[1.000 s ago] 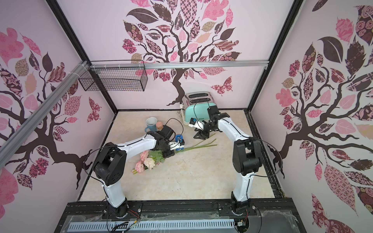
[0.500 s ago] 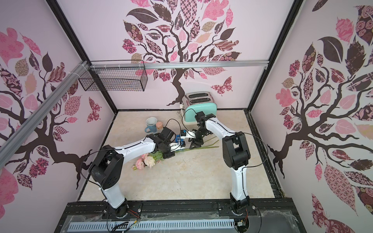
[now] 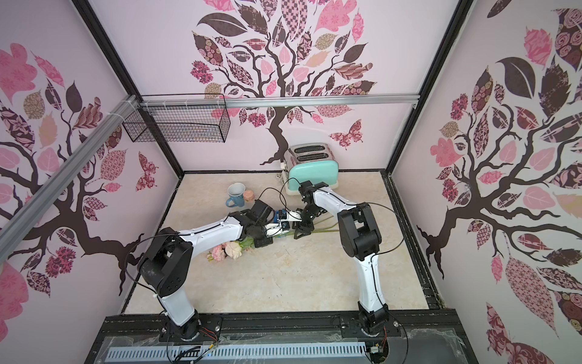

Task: Wrap bouquets with tape
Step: Wrap the tape around the bouquet.

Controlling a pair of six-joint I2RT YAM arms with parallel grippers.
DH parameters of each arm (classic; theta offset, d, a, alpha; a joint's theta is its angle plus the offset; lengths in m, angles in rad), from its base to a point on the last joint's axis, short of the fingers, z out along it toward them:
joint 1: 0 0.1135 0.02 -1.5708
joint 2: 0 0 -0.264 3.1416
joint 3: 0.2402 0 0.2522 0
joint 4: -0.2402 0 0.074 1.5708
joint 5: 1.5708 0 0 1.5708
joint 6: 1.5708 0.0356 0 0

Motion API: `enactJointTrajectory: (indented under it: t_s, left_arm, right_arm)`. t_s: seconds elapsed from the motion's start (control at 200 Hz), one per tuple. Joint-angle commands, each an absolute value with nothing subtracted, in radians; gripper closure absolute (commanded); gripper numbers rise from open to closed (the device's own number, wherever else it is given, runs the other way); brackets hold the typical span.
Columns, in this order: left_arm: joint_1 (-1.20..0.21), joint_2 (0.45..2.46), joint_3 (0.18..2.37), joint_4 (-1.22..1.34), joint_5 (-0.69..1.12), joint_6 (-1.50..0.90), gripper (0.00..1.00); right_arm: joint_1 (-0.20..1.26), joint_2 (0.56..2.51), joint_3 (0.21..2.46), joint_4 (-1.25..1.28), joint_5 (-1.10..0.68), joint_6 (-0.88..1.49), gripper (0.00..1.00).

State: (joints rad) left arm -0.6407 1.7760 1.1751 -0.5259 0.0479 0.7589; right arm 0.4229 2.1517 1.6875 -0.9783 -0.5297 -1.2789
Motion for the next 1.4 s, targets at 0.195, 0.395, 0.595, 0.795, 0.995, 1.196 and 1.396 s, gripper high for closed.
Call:
enactJointTrajectory:
  t_s: [0.195,0.395,0.595,0.795,0.995,1.196,1.396]
  left_arm:
    - [-0.644,1.717,1.135,-0.439,-0.006,0.774,1.0]
    - [-0.644,1.71,1.125,-0.434,-0.014,0.77,1.0]
    - [-0.641,1.691,1.12,-0.446,0.019,0.755,1.0]
    - [-0.604,1.666,1.143,-0.521,0.136,0.742,0.75]
    - [-0.538,1.595,1.187,-0.624,0.323,0.709,0.09]
    - [-0.474,1.523,1.212,-0.681,0.457,0.709,0.08]
    - [-0.405,1.559,1.32,-0.728,0.494,0.694,0.09]
  right_arm:
    - [0.433,2.131,1.587,-0.852,-0.502,-1.252,0.54]
    - [0.433,2.101,1.555,-0.772,-0.522,-1.226,0.81]
    - [0.433,2.044,1.467,-0.638,-0.479,-1.208,1.0]
    - [0.433,1.962,1.349,-0.482,-0.461,-1.19,1.0]
    - [0.433,1.944,1.307,-0.436,-0.439,-1.2,1.0]
    - [0.433,1.938,1.267,-0.35,-0.419,-1.196,1.0]
    - [0.437,1.906,1.203,-0.2,-0.388,-1.187,1.0]
